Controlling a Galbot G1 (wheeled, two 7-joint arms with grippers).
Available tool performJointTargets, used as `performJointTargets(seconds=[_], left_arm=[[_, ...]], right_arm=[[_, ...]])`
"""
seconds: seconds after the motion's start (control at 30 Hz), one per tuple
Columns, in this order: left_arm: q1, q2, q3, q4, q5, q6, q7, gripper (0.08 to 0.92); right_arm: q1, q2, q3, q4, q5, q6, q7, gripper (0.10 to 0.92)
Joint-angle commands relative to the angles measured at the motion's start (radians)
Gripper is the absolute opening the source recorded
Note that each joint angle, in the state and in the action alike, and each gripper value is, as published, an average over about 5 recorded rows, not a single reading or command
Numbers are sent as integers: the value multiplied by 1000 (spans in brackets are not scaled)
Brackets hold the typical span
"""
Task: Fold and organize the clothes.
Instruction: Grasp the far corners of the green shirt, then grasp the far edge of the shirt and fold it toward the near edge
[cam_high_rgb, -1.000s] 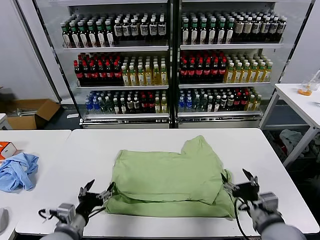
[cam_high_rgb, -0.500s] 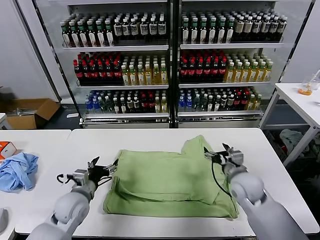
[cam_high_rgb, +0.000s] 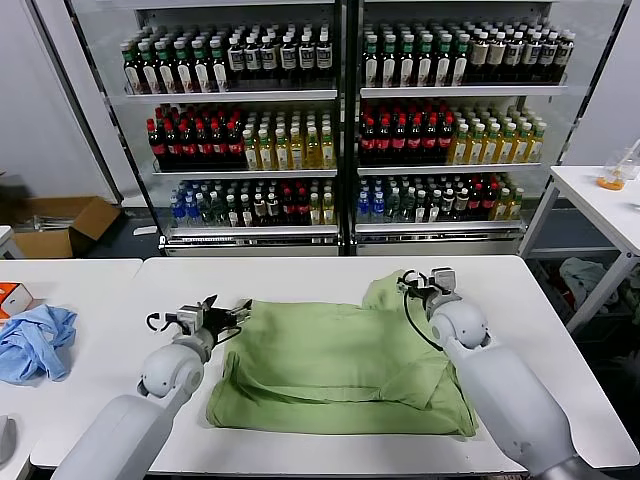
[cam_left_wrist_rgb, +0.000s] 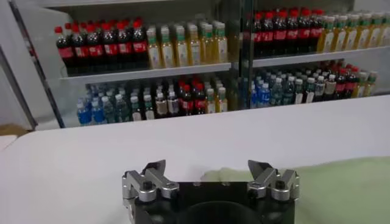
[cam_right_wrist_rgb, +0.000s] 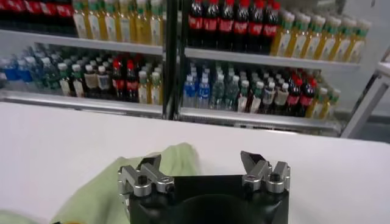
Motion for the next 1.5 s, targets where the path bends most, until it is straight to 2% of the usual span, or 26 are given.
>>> performJointTargets(seconds=[0.03, 0.3, 0.43, 0.53, 0.8, 1.13, 1.3, 1.5], left_arm=[[-117, -40, 87, 134, 37, 40, 16, 823], [-111, -42, 98, 149, 35, 79, 23, 823], [-101, -36, 100, 139, 34, 79, 37, 807], [-94, -32, 100, 131, 29, 78, 47, 743], [-81, -24, 94, 114, -13, 62, 59, 510], [-44, -9, 46, 48, -94, -20, 61, 224], [-19, 12, 22, -10, -130, -48, 62, 101], [42, 41, -10, -106, -158, -64, 64, 87]], right_arm=[[100, 77, -32, -236, 12, -2, -11, 823], [121, 113, -30, -306, 33, -3, -28, 819], [120, 119, -31, -311, 37, -3, -37, 742], [119, 120, -33, -312, 43, -3, -41, 656], [100, 110, -38, -281, 52, -3, -54, 431], [63, 65, -33, -125, 54, 17, -69, 144], [39, 33, -20, -12, 57, 30, -68, 105], [-18, -22, 18, 148, 76, 29, -62, 105]])
